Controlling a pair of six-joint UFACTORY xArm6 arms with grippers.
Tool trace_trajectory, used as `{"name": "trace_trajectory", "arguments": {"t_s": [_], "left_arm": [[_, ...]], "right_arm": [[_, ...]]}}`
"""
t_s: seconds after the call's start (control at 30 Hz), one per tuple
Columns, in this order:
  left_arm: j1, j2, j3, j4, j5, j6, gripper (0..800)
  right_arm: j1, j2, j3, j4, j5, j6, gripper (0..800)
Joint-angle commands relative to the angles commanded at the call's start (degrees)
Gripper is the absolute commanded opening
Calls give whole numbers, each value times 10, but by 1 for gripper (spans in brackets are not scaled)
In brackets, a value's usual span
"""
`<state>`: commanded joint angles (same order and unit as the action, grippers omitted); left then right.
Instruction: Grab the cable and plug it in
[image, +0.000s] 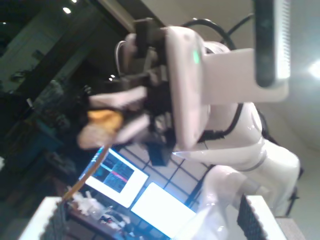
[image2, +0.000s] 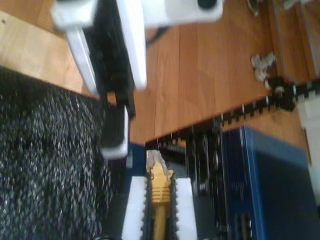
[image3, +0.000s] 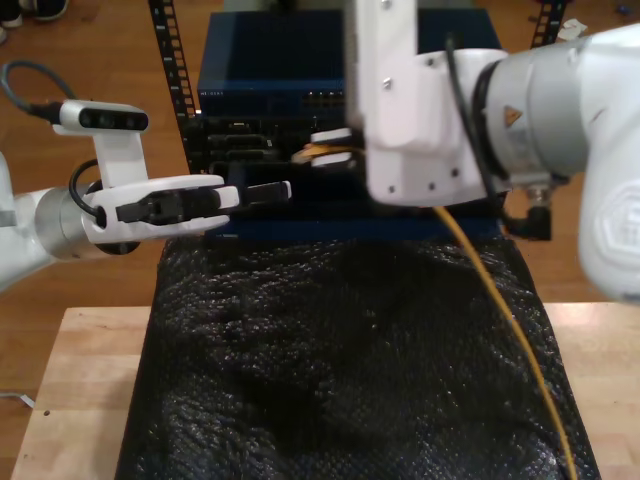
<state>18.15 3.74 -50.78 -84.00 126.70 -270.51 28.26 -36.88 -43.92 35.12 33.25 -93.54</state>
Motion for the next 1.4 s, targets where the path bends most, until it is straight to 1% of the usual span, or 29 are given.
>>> {"name": "trace_trajectory", "arguments": {"t_s": [0.2,0.33,0.4,0.63,0.73,0.87,1.0,1.17,1.27,1.4], "left_arm": [[0,-21,-7,3,-33,6,795],[0,-40,-21,30,-80,39,795],[-1,-47,-31,58,-112,53,795],[-2,-75,-50,190,-220,55,797],[-2,-88,-54,238,-246,55,797],[-2,-114,-54,305,-283,56,798],[-2,-137,-54,367,-300,62,797],[-1,-174,-55,427,-310,106,798],[1,-186,-55,469,-309,112,798],[4,-203,-54,544,-307,126,798]], "right_arm": [[-36,6,-20,0,44,31,0],[-76,18,-33,0,85,49,0],[-98,23,-38,0,106,59,0],[-149,59,-51,-1,167,79,0],[-168,71,-53,-1,182,81,0],[-193,76,-54,-1,209,82,0],[-215,76,-57,-2,239,97,0],[-223,76,-55,-4,261,98,0],[-223,77,-53,-6,266,100,0],[-225,84,-53,-9,268,101,0]]}}
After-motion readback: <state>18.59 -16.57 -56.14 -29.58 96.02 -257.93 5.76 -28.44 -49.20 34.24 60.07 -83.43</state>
